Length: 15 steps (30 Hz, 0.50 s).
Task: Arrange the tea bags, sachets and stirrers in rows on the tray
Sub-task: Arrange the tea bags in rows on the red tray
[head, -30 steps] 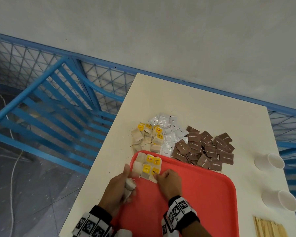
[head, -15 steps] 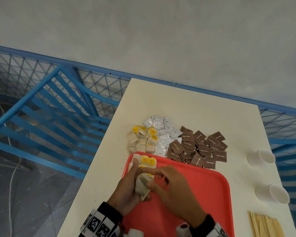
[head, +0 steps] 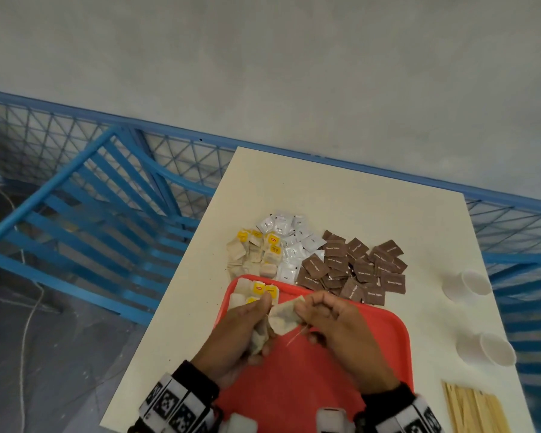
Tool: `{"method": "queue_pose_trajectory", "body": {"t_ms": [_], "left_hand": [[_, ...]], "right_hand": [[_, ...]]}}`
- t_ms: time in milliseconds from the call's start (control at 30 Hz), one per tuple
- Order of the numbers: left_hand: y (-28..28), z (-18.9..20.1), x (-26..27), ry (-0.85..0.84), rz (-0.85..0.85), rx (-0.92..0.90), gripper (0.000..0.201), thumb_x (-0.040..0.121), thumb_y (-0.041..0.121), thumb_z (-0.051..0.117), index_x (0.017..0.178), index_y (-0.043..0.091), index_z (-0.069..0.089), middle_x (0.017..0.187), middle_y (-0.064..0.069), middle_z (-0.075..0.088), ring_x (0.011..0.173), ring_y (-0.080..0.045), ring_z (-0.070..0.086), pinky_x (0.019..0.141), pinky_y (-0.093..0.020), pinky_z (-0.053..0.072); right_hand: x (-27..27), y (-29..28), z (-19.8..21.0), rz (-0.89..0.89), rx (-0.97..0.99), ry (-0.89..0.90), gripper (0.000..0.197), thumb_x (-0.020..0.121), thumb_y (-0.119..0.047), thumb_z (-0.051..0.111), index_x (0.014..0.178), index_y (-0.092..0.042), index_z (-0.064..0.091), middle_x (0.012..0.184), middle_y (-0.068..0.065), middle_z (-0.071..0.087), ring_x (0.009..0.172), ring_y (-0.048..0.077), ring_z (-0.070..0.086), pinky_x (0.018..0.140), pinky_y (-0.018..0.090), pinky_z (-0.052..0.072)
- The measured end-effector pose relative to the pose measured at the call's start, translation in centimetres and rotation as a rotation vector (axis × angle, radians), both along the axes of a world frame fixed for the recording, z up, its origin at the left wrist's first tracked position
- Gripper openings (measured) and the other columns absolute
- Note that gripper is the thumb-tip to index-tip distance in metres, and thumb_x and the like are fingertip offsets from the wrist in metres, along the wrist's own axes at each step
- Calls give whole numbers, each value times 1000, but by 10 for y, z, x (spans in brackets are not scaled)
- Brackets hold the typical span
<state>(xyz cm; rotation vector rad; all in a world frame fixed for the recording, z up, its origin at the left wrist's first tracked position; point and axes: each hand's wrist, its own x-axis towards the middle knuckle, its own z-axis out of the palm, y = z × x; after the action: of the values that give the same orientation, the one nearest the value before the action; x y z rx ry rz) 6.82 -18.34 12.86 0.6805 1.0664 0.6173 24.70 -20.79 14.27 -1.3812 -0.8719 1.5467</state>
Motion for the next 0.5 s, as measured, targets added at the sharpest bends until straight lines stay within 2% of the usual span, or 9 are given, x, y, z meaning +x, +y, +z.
{"method": "queue_pose_trajectory", "body": {"t_ms": [67,133,233,300,367,400,467,500], "left_hand": [[0,7,-2,-27,-21,28,46,92,50,54,79,6,57,65,-8,55,45,-15,44,37,-15,23],[-1,13,-2,-21,-58,92,37,89,45,61,82,8,59,67,-5,55,45,-13,42,38,-16,22],[-2,16,0,71,-66,158,29,86,32,70,67,13,59,59,-2,52,42,-11,40,40,-16,22],[-2,16,1,123,-43,177,29,88,28,70,64,14,60,56,-2,52,41,-11,40,40,-17,23],[-1,17,2,188,-6,196,30,89,26,70,62,14,62,54,-3,51,41,-12,39,39,-16,25],[-1,17,2,214,13,205,30,89,24,70,62,13,62,52,-4,50,40,-12,38,39,-16,26],[0,18,2,253,39,218,30,87,24,71,63,9,63,51,-6,50,39,-12,38,39,-17,27],[0,18,2,262,47,222,30,87,25,72,64,8,64,51,-7,49,39,-12,38,39,-17,27]], "right_hand": [[3,0,-4,-58,-57,100,27,84,-21,71,94,3,64,76,7,65,56,9,51,49,18,40],[4,-1,-8,-99,-93,152,26,85,-21,70,96,2,65,79,10,63,57,9,51,50,20,39],[4,-4,-10,-93,-92,106,26,80,-28,73,88,-3,66,73,7,62,55,9,49,48,19,38],[4,-6,-12,-84,-69,38,24,81,-30,73,85,-7,66,72,3,65,58,11,51,50,20,41],[3,-11,-14,-125,43,-148,11,85,-21,74,90,-13,67,81,-3,70,69,13,58,58,21,46],[3,-14,-15,-139,172,-325,14,85,-16,75,96,-19,67,91,-7,71,78,12,62,66,19,48],[1,-22,-18,-19,490,-736,34,82,-20,74,112,-29,63,112,-16,63,101,7,58,84,15,44],[-2,-24,-21,70,595,-874,40,81,-25,72,118,-33,60,119,-17,57,109,6,54,90,18,41]]}}
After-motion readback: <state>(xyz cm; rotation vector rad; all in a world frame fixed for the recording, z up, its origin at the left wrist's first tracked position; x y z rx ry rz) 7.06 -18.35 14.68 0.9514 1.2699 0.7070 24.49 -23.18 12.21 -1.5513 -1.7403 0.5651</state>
